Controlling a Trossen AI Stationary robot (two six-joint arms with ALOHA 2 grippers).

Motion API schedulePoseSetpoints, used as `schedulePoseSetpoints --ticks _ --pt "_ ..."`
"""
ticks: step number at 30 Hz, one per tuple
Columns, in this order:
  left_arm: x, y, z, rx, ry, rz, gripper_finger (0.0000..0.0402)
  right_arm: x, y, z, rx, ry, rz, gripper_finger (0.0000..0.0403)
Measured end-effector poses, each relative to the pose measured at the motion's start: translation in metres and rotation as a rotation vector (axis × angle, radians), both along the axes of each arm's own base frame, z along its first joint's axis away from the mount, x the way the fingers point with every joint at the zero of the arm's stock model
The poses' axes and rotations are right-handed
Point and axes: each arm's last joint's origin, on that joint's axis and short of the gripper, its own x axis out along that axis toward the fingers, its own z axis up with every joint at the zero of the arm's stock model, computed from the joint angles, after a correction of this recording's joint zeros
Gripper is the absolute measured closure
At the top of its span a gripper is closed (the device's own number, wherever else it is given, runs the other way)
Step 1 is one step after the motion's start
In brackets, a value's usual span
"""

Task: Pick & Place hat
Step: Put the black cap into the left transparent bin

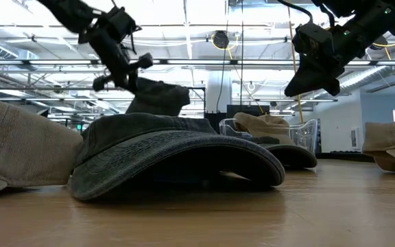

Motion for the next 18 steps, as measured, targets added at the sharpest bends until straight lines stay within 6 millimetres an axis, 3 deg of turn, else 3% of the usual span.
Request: schedulePoseSetpoints --ticks 4,9,18 --pt "-0.006 -0.005 -0.028 -0.034 -0.014 0.049 0.0396 0.000 0.000 0.000 0.001 0.000 -0.001 0.0403" --pt "-0.011 -0.008 -0.046 -0.025 -0.039 0.070 0.0396 0.000 0.000 0.000 0.001 0.000 -0.001 0.0403" --pt "-0.011 -0.012 -0.052 -0.014 -0.025 0.060 0.0396 0.000 0.000 0.000 0.001 0.001 0.000 0.0403"
